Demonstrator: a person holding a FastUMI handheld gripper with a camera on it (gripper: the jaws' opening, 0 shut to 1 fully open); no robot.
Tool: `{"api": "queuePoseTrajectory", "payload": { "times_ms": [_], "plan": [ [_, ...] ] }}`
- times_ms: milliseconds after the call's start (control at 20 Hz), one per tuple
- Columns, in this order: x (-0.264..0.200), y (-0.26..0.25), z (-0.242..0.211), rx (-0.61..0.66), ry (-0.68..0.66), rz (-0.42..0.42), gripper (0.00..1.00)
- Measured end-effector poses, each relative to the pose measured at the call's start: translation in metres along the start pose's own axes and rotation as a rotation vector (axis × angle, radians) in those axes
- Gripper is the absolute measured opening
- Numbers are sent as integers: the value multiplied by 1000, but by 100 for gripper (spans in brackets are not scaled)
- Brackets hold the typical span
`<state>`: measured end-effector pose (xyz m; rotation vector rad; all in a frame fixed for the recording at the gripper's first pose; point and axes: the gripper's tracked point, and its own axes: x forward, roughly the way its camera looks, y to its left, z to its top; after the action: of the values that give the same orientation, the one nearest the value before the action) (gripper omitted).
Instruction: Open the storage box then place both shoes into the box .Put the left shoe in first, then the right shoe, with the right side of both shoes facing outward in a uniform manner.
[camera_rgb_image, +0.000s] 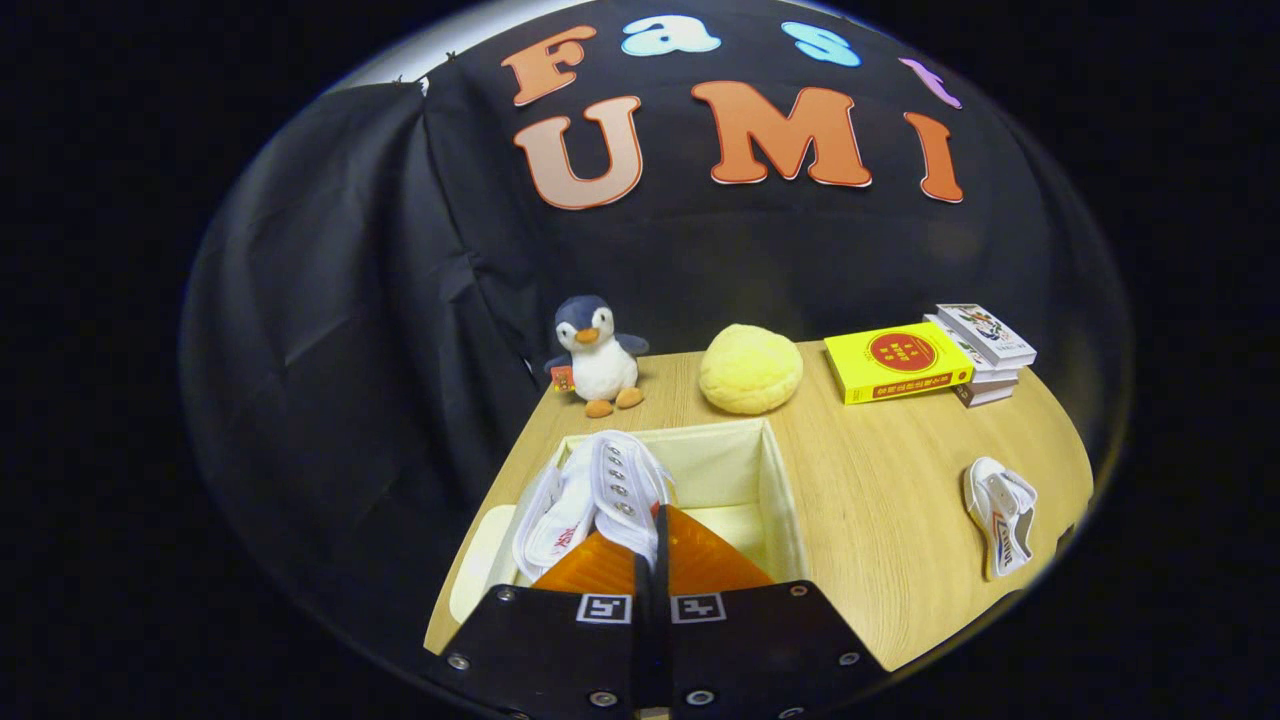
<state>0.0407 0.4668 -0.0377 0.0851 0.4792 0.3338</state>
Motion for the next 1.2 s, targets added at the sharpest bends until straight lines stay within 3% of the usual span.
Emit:
{"api": "queuePoseTrajectory", "payload": {
  "times_ms": [250,450,600,800,1050,1200],
  "plan": [
    [18,17,-33,-25,75,-75,0],
    [22,25,-55,-50,139,-59,3],
    [25,16,-77,-40,198,-53,11],
    [0,6,-34,-90,59,-26,37],
    [-37,-48,25,-74,-84,-29,91],
    [-53,-107,42,-59,-131,-67,97]
  ]
}}
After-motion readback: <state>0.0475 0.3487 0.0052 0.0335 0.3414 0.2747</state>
